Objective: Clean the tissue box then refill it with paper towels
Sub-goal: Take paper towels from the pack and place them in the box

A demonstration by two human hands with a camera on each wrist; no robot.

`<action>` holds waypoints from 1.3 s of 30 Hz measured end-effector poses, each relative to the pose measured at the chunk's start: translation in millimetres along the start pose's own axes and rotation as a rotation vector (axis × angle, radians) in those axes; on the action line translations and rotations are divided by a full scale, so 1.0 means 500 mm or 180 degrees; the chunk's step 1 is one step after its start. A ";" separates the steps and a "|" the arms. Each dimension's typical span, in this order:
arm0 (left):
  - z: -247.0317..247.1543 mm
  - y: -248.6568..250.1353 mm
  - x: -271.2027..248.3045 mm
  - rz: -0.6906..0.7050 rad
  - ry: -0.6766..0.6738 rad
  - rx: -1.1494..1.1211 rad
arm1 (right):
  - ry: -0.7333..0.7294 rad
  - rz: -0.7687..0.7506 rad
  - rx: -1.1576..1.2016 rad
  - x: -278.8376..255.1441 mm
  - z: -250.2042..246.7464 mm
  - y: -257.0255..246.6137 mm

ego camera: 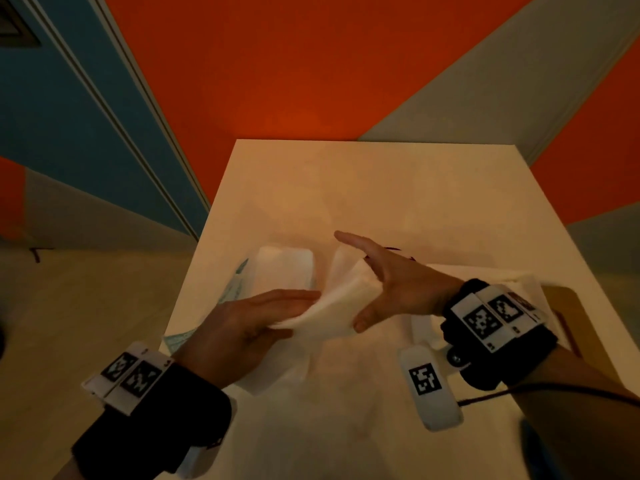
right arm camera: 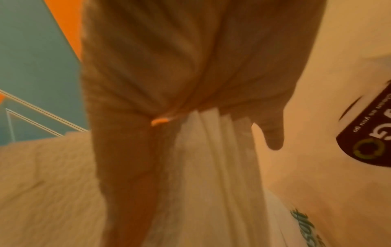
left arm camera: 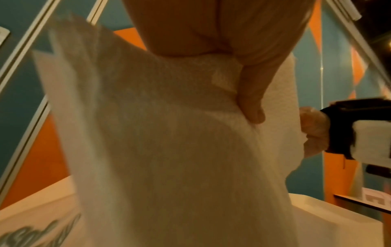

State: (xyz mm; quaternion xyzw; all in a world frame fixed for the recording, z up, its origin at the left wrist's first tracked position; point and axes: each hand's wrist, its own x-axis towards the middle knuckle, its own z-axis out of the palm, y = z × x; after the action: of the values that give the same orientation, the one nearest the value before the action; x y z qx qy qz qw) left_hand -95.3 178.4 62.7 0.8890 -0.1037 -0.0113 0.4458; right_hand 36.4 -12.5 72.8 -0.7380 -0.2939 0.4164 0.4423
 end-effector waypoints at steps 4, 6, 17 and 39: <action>0.003 0.015 -0.005 -0.0207 -0.0015 0.0044 | 0.0440 -0.0384 -0.0218 -0.040 0.014 0.011; 0.010 0.014 -0.003 -0.0369 0.0037 -0.0047 | 0.0615 -0.0450 -0.0623 -0.061 0.025 0.009; 0.011 0.017 0.031 -0.1086 0.0010 -0.1457 | 0.1218 -0.0351 0.0405 -0.157 -0.007 0.062; 0.276 0.114 0.273 -0.1505 0.0754 -0.1092 | 0.2358 0.1025 0.0167 -0.277 -0.177 0.194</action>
State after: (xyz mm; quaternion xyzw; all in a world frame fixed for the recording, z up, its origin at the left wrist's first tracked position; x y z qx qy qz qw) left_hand 12.5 9.7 35.0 0.7954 0.1619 -0.0283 0.5833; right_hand 53.7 -201.9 58.2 -0.8632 0.0154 0.1936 0.4661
